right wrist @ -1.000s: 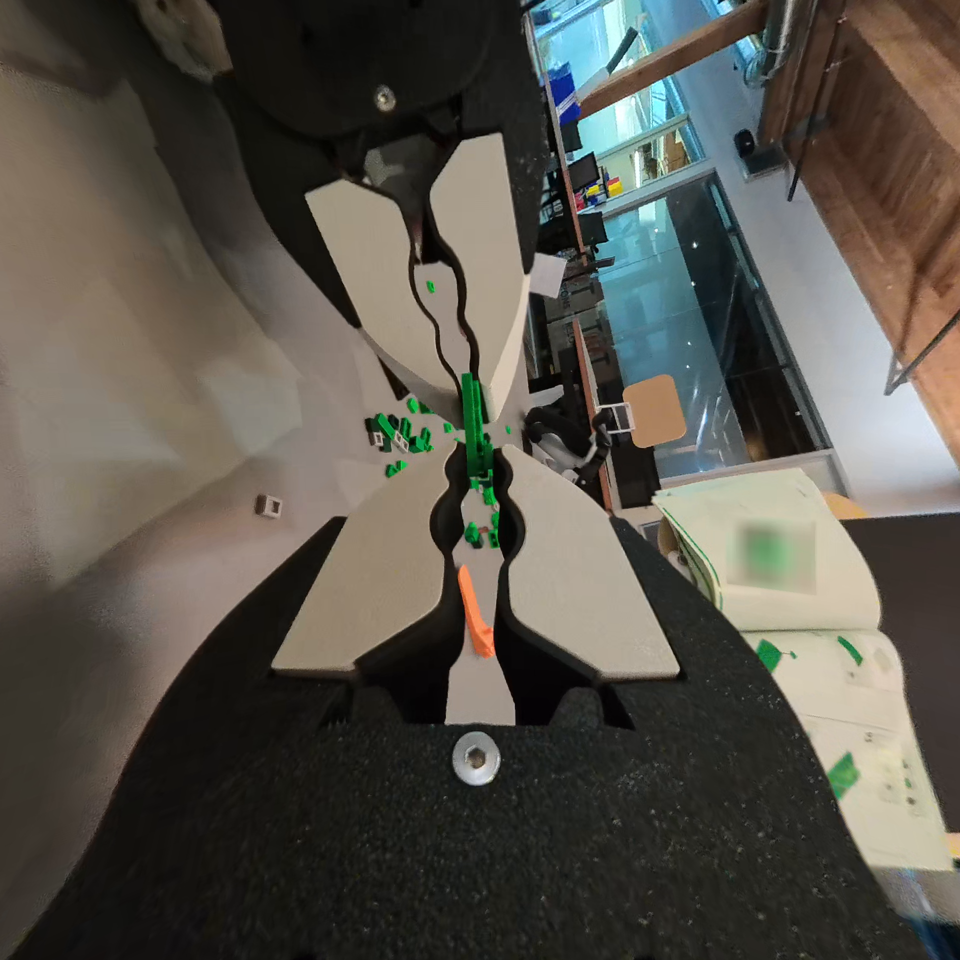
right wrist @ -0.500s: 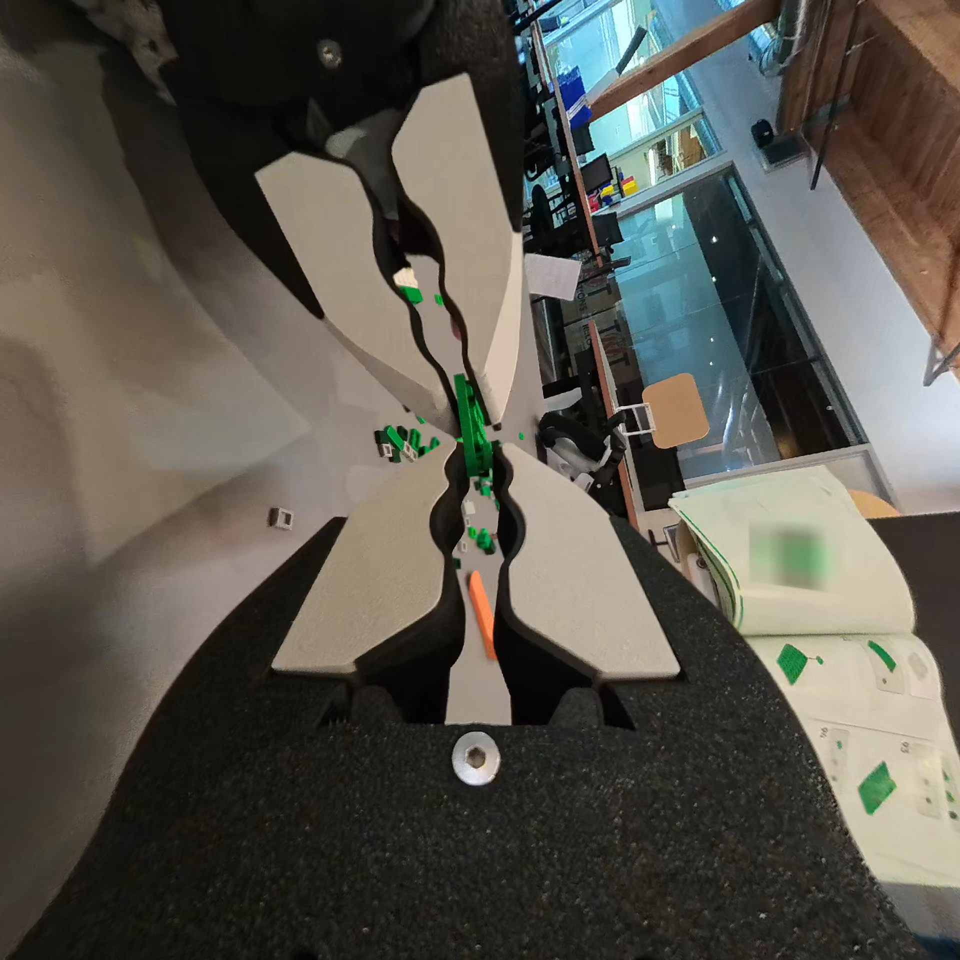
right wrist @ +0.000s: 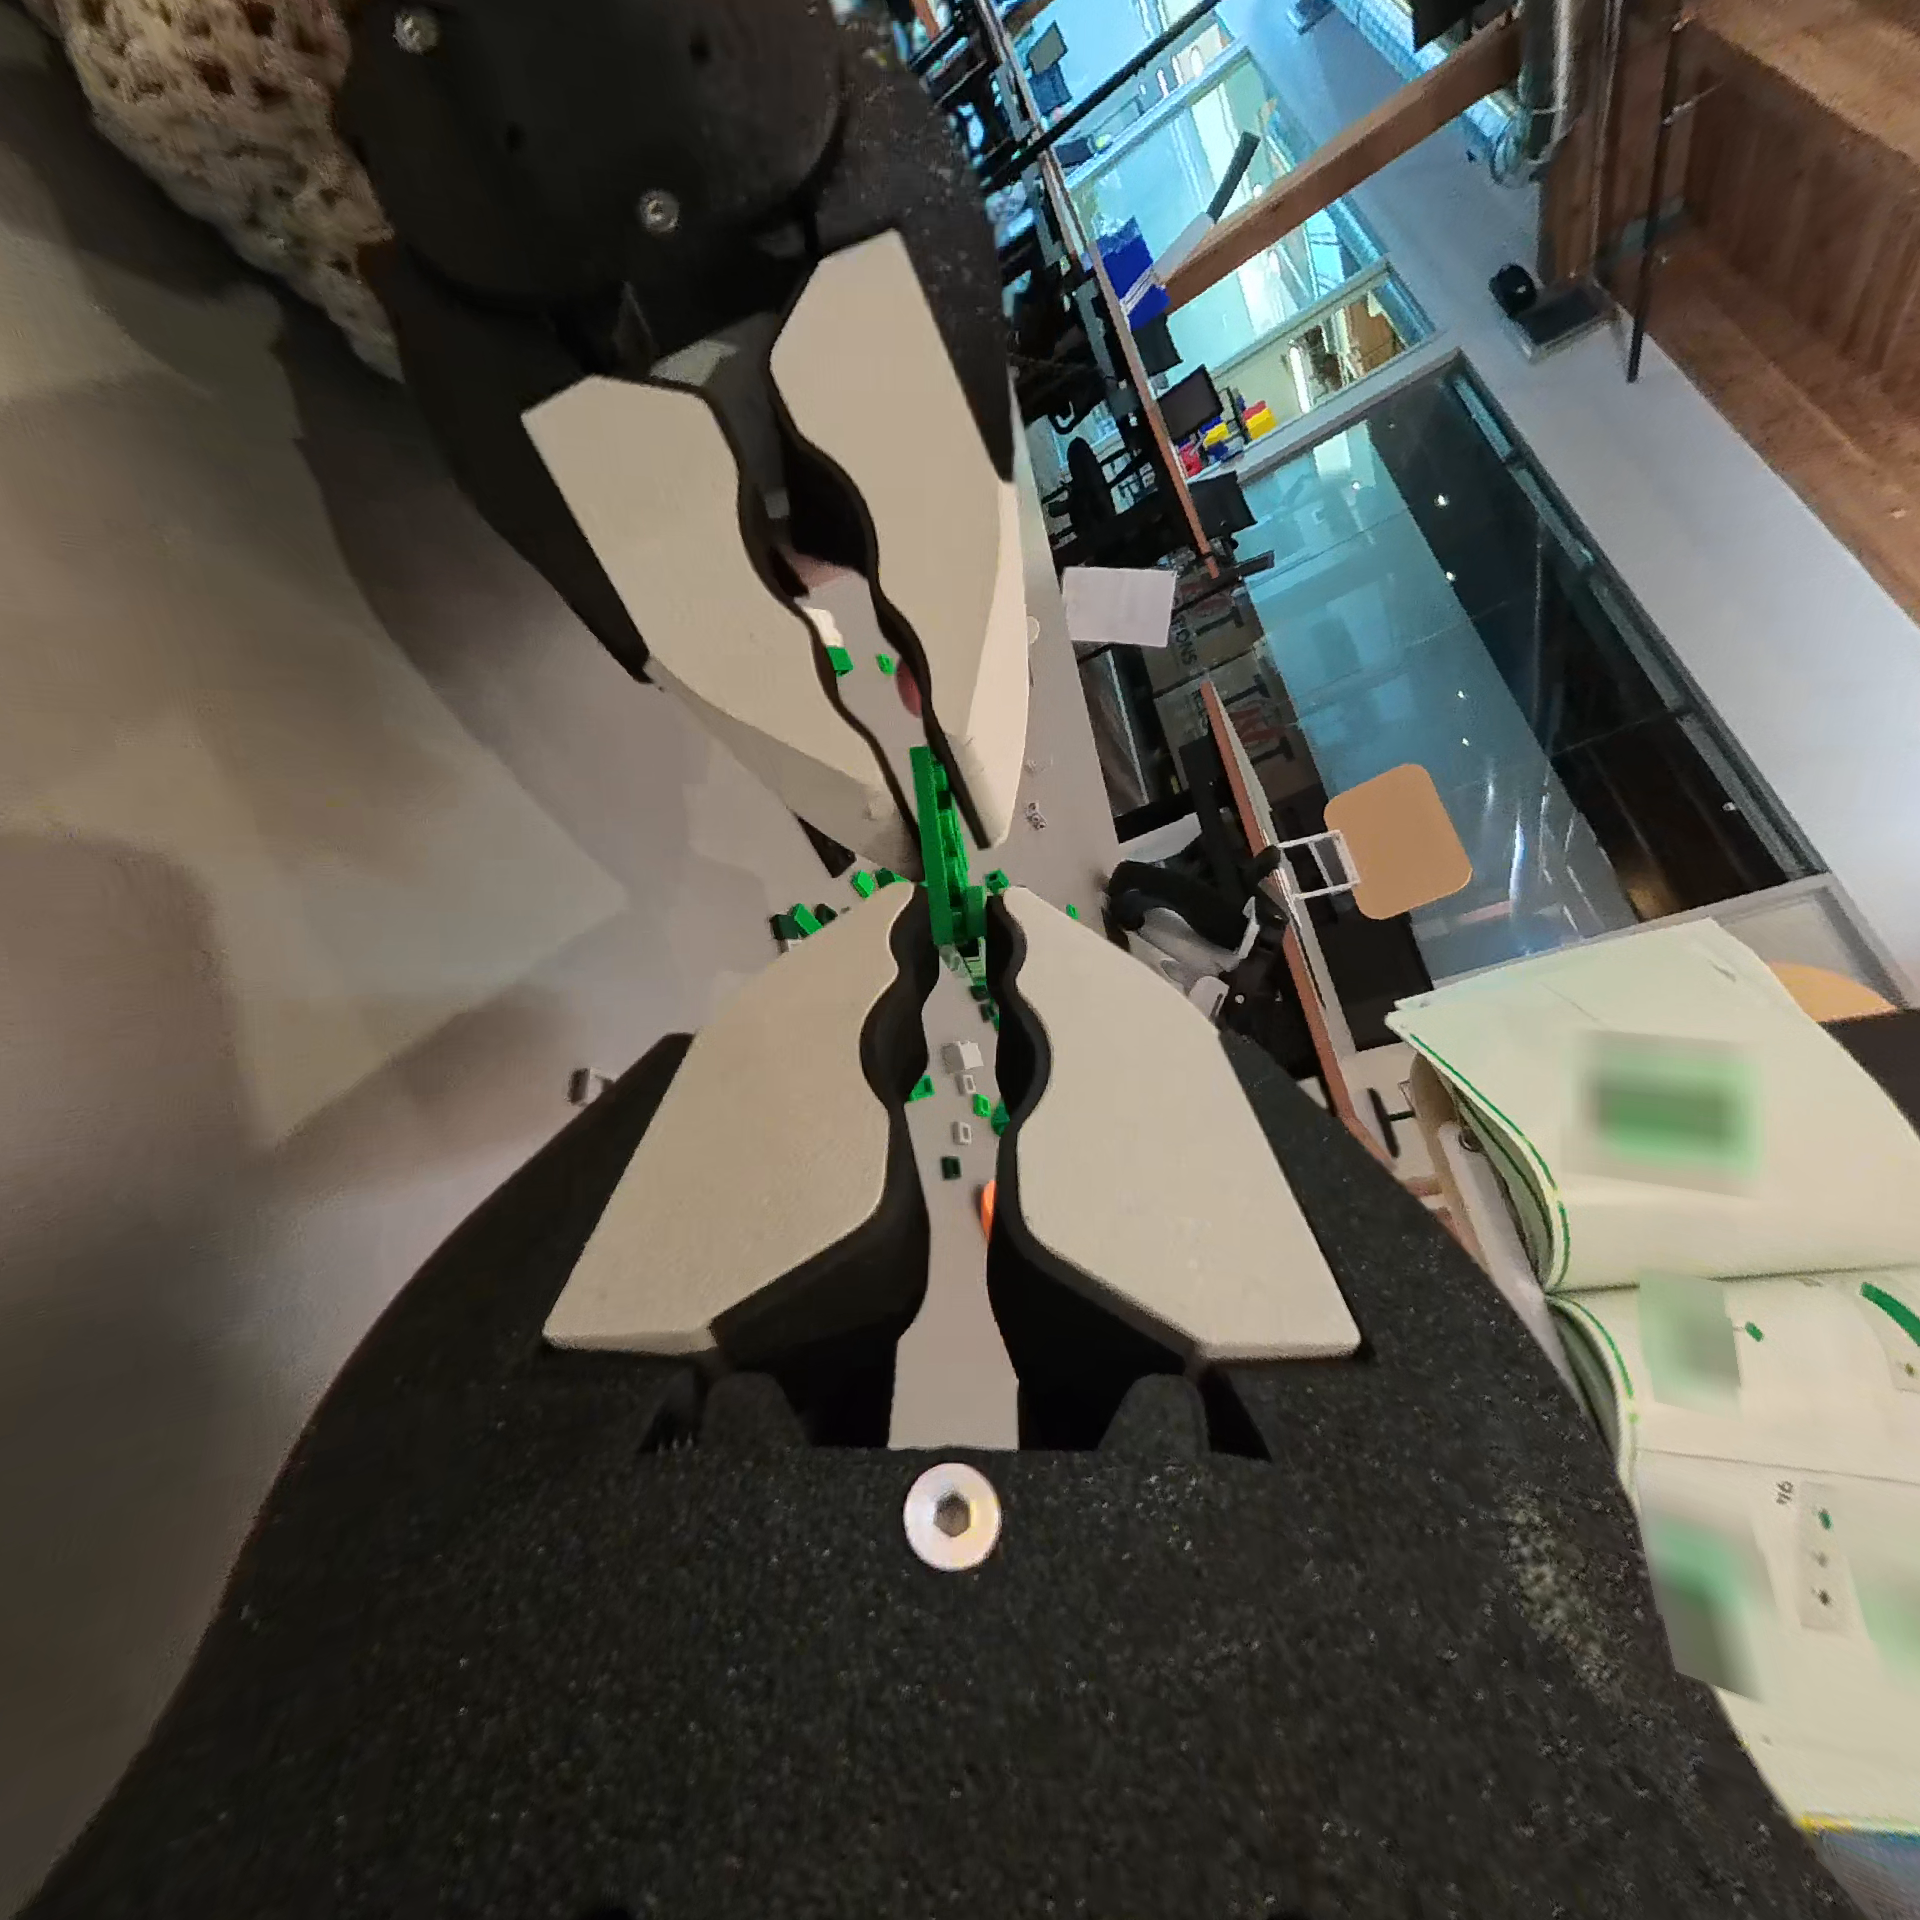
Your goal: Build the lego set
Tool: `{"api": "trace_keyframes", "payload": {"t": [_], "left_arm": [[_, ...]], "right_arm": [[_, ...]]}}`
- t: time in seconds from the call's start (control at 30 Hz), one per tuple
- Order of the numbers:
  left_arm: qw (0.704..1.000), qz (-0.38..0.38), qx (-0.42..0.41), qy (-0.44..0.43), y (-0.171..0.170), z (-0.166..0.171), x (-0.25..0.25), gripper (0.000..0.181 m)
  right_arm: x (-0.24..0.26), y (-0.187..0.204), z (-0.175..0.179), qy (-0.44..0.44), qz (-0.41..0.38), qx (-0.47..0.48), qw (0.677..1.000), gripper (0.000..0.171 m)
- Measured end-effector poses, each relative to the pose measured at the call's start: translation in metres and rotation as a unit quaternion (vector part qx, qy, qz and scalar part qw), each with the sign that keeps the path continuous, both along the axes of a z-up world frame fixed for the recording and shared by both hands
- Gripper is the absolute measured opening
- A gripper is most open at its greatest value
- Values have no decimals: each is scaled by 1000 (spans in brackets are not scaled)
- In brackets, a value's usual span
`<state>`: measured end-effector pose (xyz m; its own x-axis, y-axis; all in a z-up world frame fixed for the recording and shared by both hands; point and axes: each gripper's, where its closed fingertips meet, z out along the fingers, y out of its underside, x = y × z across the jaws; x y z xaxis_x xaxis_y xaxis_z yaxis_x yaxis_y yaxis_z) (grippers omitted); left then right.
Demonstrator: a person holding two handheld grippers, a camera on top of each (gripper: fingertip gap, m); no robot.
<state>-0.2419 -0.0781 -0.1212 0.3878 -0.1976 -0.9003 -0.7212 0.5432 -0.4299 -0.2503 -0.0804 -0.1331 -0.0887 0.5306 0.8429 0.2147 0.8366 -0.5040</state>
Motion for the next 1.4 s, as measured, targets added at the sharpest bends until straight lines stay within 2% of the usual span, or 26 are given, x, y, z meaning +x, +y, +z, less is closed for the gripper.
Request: {"api": "trace_keyframes", "payload": {"t": [0.2, 0.37, 0.53, 0.7, 0.9, 1.0, 1.07, 1.1, 1.2, 1.4], "left_arm": [[998, 50, 23, 25, 12, -1, -14, 22], [998, 31, 28, 51, 7, -5, -9, 11], [999, 13, 13, 37, 3, -4, -9, 4], [1000, 12, -6, 20, 3, -3, -9, 5], [1000, 20, -18, 13, 6, -7, -9, 6], [999, 33, 2, 25, 8, -8, -10, 8], [996, 49, 59, 46, 7, -1, -10, 22], [994, 50, 74, 60, 5, -1, -9, 23], [991, 43, 91, 88, 1, -5, -6, 14], [995, 33, 53, 75, 3, -10, -6, 4]], "right_arm": [[3, -3, 8, 22, 25, -50, 998, 8], [6, -11, 4, 7, 56, -53, 997, 9], [7, -11, 8, 9, 45, -26, 999, 9], [8, -11, 7, 11, 33, 25, 999, 8], [8, -10, 3, -14, -13, 196, 980, 6], [7, -8, 1, -16, -30, 162, 986, 6], [6, -8, 0, -19, -23, 96, 995, 7], [6, -8, 0, -21, -17, 69, 997, 7], [6, -9, -1, -28, -11, 32, 999, 7], [4, -7, -3, -39, -34, 44, 998, 11]]}}
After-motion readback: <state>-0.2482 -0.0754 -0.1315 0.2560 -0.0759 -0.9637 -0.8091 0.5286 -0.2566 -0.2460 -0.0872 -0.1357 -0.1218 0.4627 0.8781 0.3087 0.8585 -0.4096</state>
